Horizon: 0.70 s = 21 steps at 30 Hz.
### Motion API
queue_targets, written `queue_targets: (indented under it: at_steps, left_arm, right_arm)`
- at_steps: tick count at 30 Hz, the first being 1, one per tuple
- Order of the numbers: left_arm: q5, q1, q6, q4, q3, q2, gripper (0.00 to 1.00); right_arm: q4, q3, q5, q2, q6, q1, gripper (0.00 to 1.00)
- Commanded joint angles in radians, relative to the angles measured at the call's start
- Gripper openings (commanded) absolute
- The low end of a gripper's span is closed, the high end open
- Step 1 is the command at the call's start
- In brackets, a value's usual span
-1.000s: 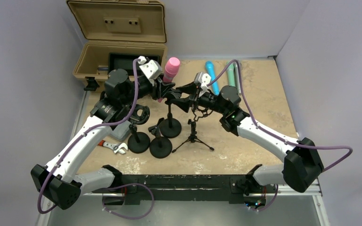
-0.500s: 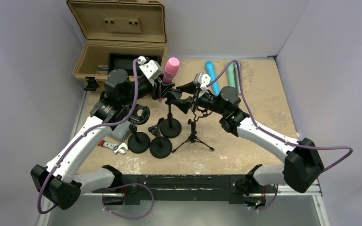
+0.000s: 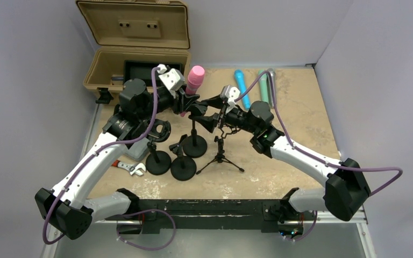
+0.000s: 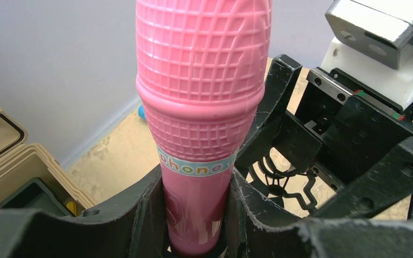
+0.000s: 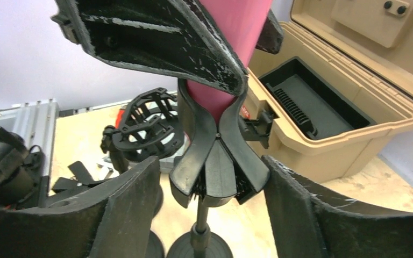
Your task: Remove the microphone from the stand
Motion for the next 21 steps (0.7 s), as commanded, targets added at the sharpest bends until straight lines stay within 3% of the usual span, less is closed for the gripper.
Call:
queue_targets:
  at_steps: [1, 10, 17, 21]
  left_arm:
    - [0.009, 0.0, -0.017, 0.028, -0.012, -0.021, 0.0]
    - [0.01, 0.0, -0.019, 0.028, -0.012, -0.028, 0.0]
    - [-0.004, -0.001, -0.018, 0.026, -0.012, -0.044, 0.0]
    - [-0.081, 0.0, -0.003, 0.018, -0.015, -0.083, 0.0]
  right_arm:
    - [0.029, 0.022, 0.022, 0.006, -0.004, 0.008, 0.61]
    - [0.025, 0.03, 0.048, 0.014, -0.009, 0.01, 0.0]
    - [0.018, 0.031, 0.071, 0.018, -0.015, 0.01, 0.0]
    - [0.014, 0.028, 0.079, 0.014, -0.017, 0.011, 0.0]
